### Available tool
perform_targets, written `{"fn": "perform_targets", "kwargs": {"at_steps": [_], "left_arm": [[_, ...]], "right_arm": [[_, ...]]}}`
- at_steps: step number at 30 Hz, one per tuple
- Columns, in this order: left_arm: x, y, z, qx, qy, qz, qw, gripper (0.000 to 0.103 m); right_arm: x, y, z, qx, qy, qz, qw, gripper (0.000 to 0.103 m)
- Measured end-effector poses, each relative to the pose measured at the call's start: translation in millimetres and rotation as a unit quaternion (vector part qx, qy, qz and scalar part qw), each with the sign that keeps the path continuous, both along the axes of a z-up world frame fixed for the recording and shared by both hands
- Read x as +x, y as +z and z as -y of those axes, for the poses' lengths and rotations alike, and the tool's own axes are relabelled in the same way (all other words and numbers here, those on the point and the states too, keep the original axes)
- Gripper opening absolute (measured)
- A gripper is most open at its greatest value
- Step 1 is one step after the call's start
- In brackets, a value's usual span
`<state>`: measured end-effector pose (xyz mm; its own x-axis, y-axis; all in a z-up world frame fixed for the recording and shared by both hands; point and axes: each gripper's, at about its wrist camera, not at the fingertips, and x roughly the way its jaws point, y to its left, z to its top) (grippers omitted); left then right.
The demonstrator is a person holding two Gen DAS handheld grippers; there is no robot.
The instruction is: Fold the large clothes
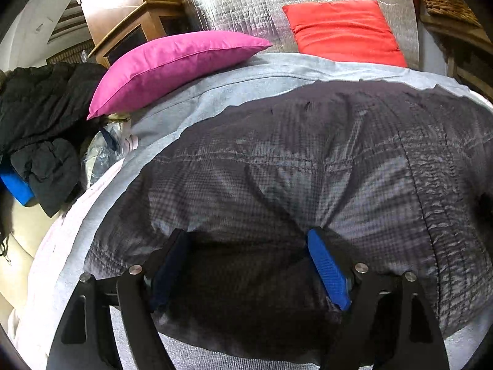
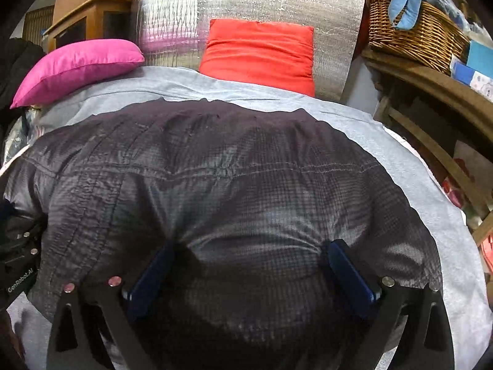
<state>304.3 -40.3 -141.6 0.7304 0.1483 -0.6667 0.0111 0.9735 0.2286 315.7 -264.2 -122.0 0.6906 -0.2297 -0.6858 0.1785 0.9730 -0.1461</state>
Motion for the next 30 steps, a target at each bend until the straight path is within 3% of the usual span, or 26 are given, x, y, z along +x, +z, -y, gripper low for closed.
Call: {"fn": "perform_targets", "kwargs": {"at_steps": [3,6,10,14,17,20,30], "left_arm": [[-5,16,-15,-0.022,0.003,0.003,0.9997,0.081],[-16,35,-34,-0.053,0.027,0.025,0.9979,0.081],[-20,38,-44,-0.051,0.047,0.025,0.9973,0.081],[-16,21,-48,-0.039,0.064,0.008,0.9971,0.081],[-15,9,-50,-0.037,0.060,0.007,0.9975,0.083],[-16,6,-49,-0.032,0.055,0.012,0.9979,0.084],[-16,3,-49,-0.038,0.053,0.011,0.9978,0.085]], "right_arm": [[-6,18,7,0.026,-0.001,-0.003,1.000,0.102],[-20,40,12,0.053,-0.008,0.028,0.998,0.102],[-31,54,-9,0.050,0.026,0.047,0.997,0.102],[-28,43,-45,0.022,0.069,0.041,0.997,0.102],[-13,14,-57,0.003,0.086,-0.008,0.996,0.102],[-11,1,-49,0.027,0.078,-0.011,0.996,0.102],[-8,-5,-51,0.034,0.083,-0.017,0.996,0.103]]}}
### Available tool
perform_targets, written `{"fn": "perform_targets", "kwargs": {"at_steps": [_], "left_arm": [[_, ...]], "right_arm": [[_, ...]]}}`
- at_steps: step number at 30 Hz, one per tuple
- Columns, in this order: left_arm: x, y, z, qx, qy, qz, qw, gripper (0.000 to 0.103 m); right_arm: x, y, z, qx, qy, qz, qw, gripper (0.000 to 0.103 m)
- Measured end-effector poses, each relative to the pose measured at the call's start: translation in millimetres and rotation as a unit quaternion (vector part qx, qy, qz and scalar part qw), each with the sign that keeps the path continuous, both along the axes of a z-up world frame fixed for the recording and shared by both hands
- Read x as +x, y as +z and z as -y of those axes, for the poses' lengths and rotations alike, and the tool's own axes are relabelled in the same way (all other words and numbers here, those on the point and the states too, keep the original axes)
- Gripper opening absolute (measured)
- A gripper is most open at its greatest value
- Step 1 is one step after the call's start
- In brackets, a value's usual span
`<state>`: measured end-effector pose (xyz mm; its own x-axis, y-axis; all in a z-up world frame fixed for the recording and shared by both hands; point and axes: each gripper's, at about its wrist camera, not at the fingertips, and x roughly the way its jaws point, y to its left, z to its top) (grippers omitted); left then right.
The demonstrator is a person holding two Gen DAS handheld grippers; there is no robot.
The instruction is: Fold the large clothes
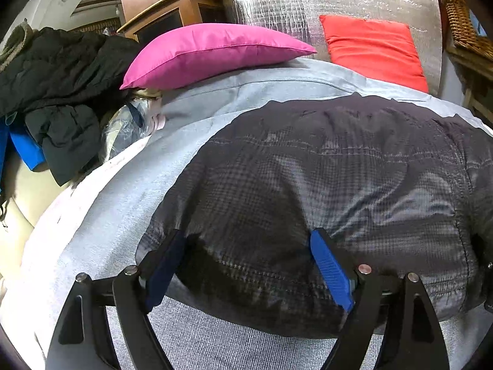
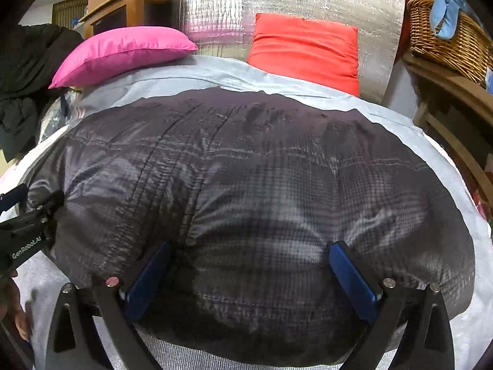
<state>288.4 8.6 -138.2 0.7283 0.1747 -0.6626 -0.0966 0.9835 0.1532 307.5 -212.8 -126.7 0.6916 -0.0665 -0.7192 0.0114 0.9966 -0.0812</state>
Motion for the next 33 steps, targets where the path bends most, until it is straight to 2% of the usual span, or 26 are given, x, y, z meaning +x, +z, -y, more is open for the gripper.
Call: {"fn": "perform_targets", "kwargs": {"at_steps": [4,9,13,15,17,19,22,25,29,31,33], "left_arm": [[1,0,-2,-0.004,-0.001,0.002,1.0000,0.085],[-1,3,-8,-0.018,-0.013,0.000,0.9998,0.087],[-4,14,-16,-0.036,-0.018,-0.002,0.9992,0.087],[-7,17,-21,-0.040,-0.010,0.007,0.9991,0.087],[-7,15,-25,-0.045,-0.002,0.007,0.9990,0.087],[-2,3,-27,-0.051,-0.005,-0.009,0.9987,0.089],[-1,4,-25,-0.040,-0.013,-0.009,0.9991,0.090],[0,22,-36,-0.069,-0.033,-0.012,0.9970,0.090],[13,63,-64,-0.065,-0.054,0.036,0.9958,0.090],[32,70,-79,-0.087,-0.061,0.019,0.9942,0.090],[59,65,-96,-0.143,-0.079,-0.032,0.9861,0.090]], "right_arm": [[1,4,4,0.005,0.004,-0.007,1.000,0.103],[7,20,19,0.037,0.015,-0.034,0.999,0.103],[-10,45,41,0.038,-0.019,0.016,0.999,0.103],[-13,43,56,0.037,-0.039,0.017,0.998,0.103],[-10,29,73,0.034,-0.062,-0.004,0.998,0.103],[-10,18,79,0.023,-0.059,-0.004,0.998,0.103],[-7,18,75,0.001,-0.049,-0.006,0.999,0.103],[-4,29,86,0.039,-0.036,-0.013,0.999,0.103],[-8,64,143,0.109,-0.037,0.012,0.993,0.103],[-5,72,185,0.169,-0.055,0.004,0.984,0.103],[2,71,225,0.236,-0.073,-0.015,0.969,0.103]]}}
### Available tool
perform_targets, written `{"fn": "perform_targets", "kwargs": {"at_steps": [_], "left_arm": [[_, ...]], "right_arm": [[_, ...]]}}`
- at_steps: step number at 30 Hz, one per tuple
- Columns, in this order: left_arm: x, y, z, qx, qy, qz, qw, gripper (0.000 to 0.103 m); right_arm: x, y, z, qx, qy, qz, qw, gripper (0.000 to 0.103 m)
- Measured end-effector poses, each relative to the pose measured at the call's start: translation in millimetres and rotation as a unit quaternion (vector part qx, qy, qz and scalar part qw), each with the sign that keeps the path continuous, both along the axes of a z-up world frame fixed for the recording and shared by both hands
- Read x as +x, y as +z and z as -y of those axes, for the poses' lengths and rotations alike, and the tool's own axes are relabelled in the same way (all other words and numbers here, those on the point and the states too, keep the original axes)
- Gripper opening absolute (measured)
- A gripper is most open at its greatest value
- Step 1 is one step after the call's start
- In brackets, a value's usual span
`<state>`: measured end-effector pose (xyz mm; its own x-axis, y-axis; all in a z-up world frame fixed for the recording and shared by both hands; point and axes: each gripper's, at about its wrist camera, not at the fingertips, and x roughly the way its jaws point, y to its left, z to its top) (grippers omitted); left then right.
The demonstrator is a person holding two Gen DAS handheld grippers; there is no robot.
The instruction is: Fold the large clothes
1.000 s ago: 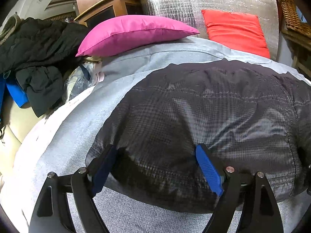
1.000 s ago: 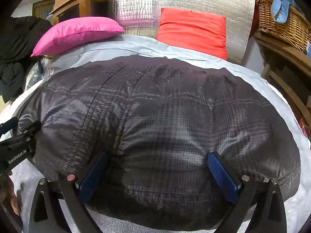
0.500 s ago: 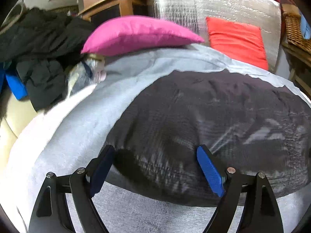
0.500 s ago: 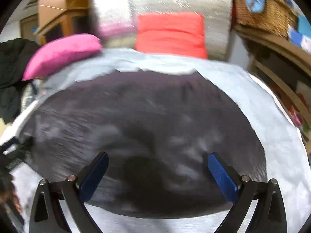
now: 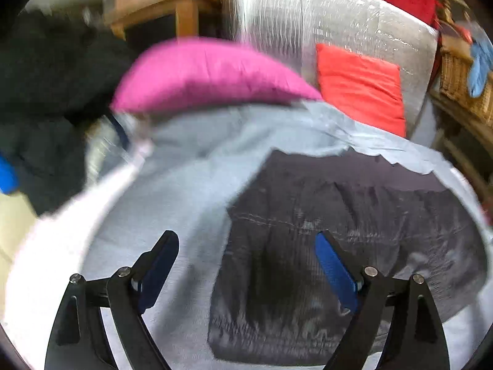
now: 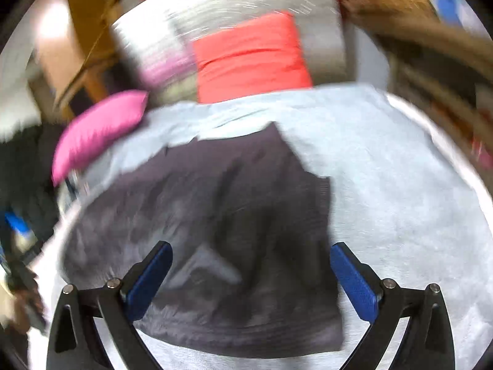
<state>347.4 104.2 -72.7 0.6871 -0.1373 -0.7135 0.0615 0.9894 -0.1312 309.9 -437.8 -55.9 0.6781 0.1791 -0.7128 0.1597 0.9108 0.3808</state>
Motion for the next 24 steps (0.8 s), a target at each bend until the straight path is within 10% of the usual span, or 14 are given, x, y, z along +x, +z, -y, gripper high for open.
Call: {"fn": "perform_targets", "kwargs": {"at_steps": [7,16,24], "left_arm": [[49,-39,-14,-0.128,-0.058,-0.109,0.9840,0.090],[66,-57,-25,-0.235,-0.078,-0.150,0.9572,0.090],[75,-87,-17,-0.247,-0.102,-0.201,0.9424,0.089]], "right_arm": [[26,-46,54,0.156,0.034,-0.062,0.985,0.103],[40,-71,38,0.169,0.056,-0.080,0.981,0.102],[48,-84,30,0.174,0.085,-0.100,0.976,0.068]]}}
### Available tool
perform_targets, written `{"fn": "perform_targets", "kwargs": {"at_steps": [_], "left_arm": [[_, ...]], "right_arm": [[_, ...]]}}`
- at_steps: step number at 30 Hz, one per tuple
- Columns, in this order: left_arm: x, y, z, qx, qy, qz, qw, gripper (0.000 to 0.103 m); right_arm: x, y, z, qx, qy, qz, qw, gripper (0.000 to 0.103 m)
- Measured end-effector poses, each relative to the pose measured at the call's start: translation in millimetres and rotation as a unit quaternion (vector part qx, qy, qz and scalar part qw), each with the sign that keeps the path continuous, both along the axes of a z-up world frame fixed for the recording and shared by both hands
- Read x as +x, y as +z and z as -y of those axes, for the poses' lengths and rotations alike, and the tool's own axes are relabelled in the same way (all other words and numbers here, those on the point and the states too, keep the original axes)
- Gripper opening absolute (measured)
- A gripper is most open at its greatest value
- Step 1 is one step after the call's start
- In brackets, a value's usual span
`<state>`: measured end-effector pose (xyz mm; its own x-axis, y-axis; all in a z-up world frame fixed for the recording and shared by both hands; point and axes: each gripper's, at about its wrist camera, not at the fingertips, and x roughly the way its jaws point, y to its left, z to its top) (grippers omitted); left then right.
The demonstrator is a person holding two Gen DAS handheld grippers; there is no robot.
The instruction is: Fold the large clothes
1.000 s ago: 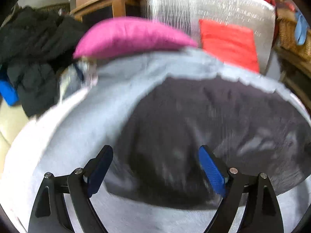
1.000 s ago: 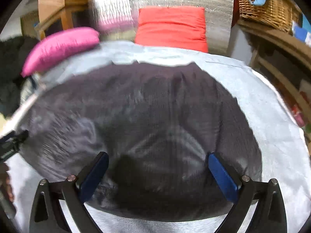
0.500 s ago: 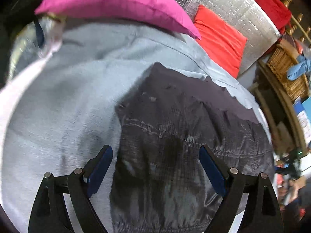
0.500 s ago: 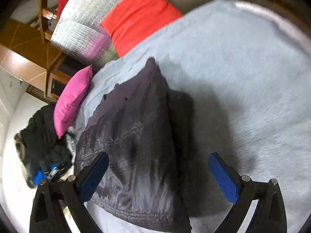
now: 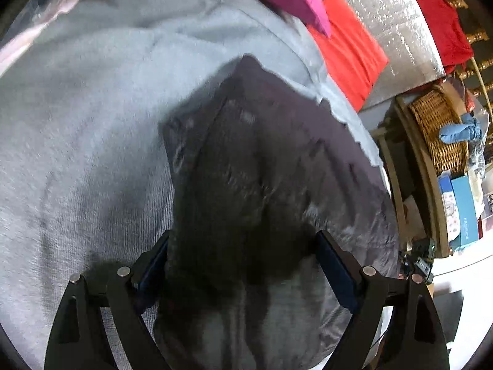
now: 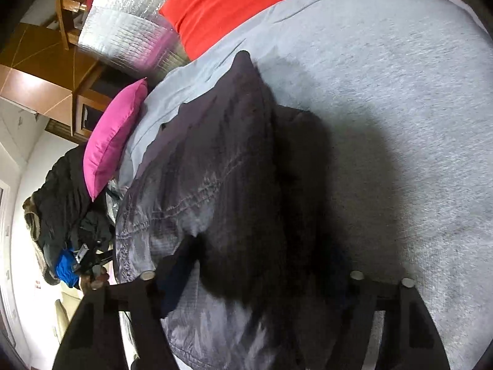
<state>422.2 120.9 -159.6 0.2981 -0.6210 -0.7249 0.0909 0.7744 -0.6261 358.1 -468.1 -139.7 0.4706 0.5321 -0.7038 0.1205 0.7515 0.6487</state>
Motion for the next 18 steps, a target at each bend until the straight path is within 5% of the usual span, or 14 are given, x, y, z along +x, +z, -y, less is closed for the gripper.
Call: {"fn": "perform_targets", "kwargs": {"at_steps": [2,4,7,12,18], "left_arm": [[-1,1,4,0.005,0.000,0.011,0.9999,0.086],[1,-1,10,0.007,-0.005,0.001,1.0000,0.054],[4,1,23,0.033,-0.014,0.009,0.9993,0.043],[3,20,38,0.080,-0.021,0.030,0.9961,0.027],[-2,75,51,0.117,-0.026,0.080,0.9895,0.022]], "right_arm": [[3,-3,-1,0.000,0.007,-0.007,1.000,0.068],[5,-4,-2,0.001,0.012,-0.011,1.000,0.068],[9,-6,-6,-0.001,0.020,-0.020,1.000,0.057],[11,12,-18,-0.034,0.028,-0.019,0.999,0.025],[13,67,-36,-0.088,0.051,0.004,0.995,0.019]]}}
